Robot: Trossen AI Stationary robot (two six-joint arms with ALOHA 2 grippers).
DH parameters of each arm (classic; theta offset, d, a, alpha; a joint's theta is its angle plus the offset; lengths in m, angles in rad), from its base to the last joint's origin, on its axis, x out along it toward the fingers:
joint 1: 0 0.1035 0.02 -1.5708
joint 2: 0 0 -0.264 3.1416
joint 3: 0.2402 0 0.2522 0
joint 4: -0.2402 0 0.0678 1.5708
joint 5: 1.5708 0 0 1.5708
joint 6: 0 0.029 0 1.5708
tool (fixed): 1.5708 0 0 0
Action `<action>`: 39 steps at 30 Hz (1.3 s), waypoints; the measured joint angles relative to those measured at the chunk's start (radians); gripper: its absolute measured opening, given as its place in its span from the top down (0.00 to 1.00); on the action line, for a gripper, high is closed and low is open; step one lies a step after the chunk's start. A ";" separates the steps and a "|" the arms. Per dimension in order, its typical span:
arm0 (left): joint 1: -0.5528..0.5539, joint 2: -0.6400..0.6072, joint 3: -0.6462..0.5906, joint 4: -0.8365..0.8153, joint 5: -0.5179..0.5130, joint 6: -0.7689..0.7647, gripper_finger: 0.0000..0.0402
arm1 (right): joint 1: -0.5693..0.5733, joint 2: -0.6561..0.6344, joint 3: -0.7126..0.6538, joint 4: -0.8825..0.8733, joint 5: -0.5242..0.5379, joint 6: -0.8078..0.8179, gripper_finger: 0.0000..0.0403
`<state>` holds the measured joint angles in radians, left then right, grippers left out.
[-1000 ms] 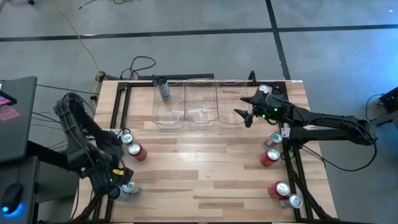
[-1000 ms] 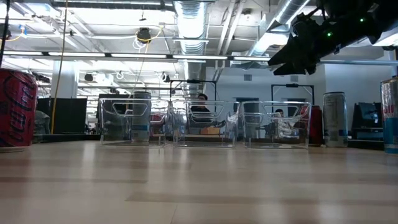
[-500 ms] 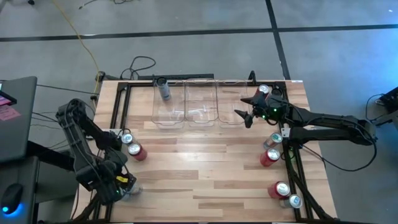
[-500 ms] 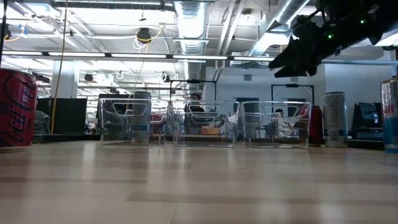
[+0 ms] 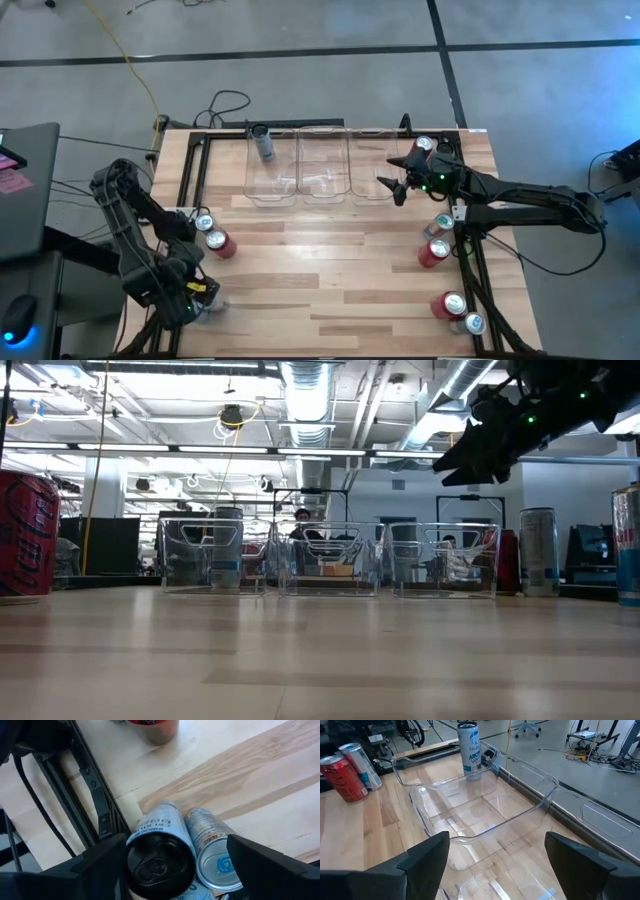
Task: Sort soda cans
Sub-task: Put the white-blue soda can into the left transparent bin
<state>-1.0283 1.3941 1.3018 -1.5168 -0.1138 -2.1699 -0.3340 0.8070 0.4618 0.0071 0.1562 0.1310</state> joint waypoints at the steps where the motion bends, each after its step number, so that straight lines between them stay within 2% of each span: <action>1: 0.000 0.000 0.000 0.000 0.010 0.000 0.13 | 0.000 0.000 0.000 0.000 0.000 0.000 0.13; 6: 0.000 0.000 0.000 -0.001 0.088 0.007 0.10 | 0.000 0.000 0.000 0.000 0.000 0.000 0.13; 25: 0.000 -0.005 -0.077 0.040 0.114 0.079 0.10 | 0.000 0.000 0.000 0.001 0.001 0.001 0.13; 34: 0.000 -0.004 -0.078 0.033 0.112 0.073 0.27 | 0.000 0.000 0.000 0.000 0.001 0.001 0.13; 39: 0.000 -0.003 -0.078 0.012 0.110 0.091 0.32 | 0.000 0.000 0.000 0.000 0.001 0.000 0.13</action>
<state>-1.0279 1.3911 1.2236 -1.5049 -0.0040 -2.0787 -0.3340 0.8070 0.4614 0.0071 0.1574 0.1310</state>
